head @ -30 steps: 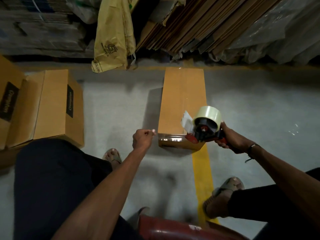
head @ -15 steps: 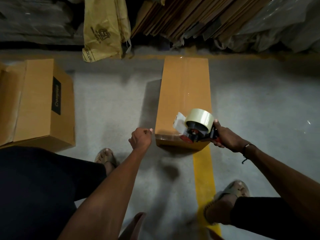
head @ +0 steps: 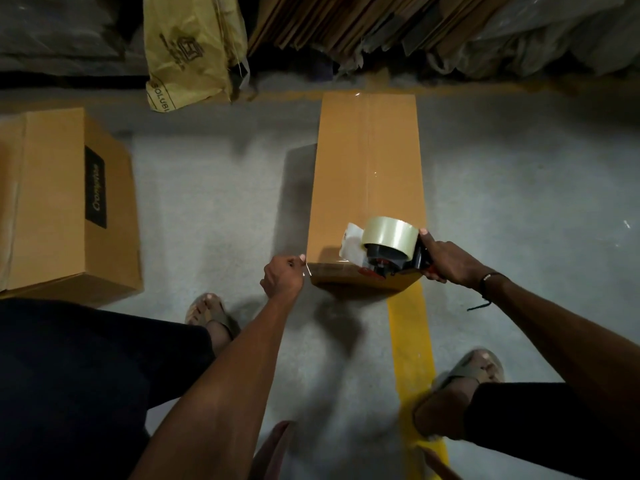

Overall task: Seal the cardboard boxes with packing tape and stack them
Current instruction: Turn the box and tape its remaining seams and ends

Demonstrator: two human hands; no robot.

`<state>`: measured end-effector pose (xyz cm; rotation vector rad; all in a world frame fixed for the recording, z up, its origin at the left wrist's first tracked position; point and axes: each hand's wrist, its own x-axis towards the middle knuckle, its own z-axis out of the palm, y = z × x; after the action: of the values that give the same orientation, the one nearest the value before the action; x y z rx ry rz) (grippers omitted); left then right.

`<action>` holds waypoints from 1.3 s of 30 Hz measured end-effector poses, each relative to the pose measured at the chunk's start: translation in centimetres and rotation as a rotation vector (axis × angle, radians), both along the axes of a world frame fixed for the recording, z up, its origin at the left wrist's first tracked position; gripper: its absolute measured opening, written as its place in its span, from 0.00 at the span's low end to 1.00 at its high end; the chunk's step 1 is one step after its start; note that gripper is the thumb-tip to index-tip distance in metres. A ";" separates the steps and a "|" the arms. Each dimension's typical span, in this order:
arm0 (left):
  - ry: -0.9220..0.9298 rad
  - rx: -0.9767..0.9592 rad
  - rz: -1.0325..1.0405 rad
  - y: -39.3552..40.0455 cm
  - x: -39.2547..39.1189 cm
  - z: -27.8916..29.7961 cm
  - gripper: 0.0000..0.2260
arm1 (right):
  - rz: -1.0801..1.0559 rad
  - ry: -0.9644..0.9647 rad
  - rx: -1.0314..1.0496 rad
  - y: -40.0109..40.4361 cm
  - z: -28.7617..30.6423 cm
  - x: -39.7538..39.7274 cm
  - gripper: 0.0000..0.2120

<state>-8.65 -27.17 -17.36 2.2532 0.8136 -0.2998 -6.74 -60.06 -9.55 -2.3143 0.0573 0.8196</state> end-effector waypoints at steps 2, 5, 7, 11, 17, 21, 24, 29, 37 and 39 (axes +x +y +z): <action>0.007 -0.055 0.038 0.1 -0.1 -0.6 0.16 | 0.019 -0.033 -0.040 0.1 -0.4 0.1 0.42; 0.012 -0.187 0.100 0.2 -0.3 -1.1 0.16 | 0.012 -0.064 -0.062 0.0 -1.0 0.2 0.41; 0.017 -0.244 0.125 0.2 -0.3 -1.0 0.15 | 0.004 -0.072 -0.081 -0.1 -1.3 0.3 0.38; 0.098 -0.160 0.042 0.2 0.4 -0.4 0.15 | 0.025 -0.074 -0.071 -0.3 -1.4 0.6 0.17; -0.060 0.112 0.025 -0.1 0.8 1.1 0.08 | 0.051 -0.143 -0.167 0.1 -1.3 0.9 0.35; -0.082 -0.072 -0.021 -3.6 1.6 3.4 0.21 | 0.046 -0.151 -0.221 0.2 -1.3 0.5 0.32; -0.008 0.019 -0.100 -5.6 1.3 3.4 0.21 | 0.073 -0.170 -0.286 0.5 -1.4 0.6 0.34; -0.054 0.081 -0.075 -5.4 1.2 2.2 0.21 | 0.133 -0.256 -0.332 0.5 -1.1 1.1 0.30; -0.077 0.041 -0.067 -4.9 1.6 1.7 0.30 | 0.113 -0.229 -0.422 -7.3 -0.6 0.6 0.39; -0.086 0.047 -0.077 -4.9 1.5 1.7 0.31 | 0.102 -0.227 -0.448 -9.5 -0.3 0.5 0.41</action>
<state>-7.13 -32.09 -15.66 2.3287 0.6966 -0.2193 -6.27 -69.58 -9.89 -2.8401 0.0245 0.6347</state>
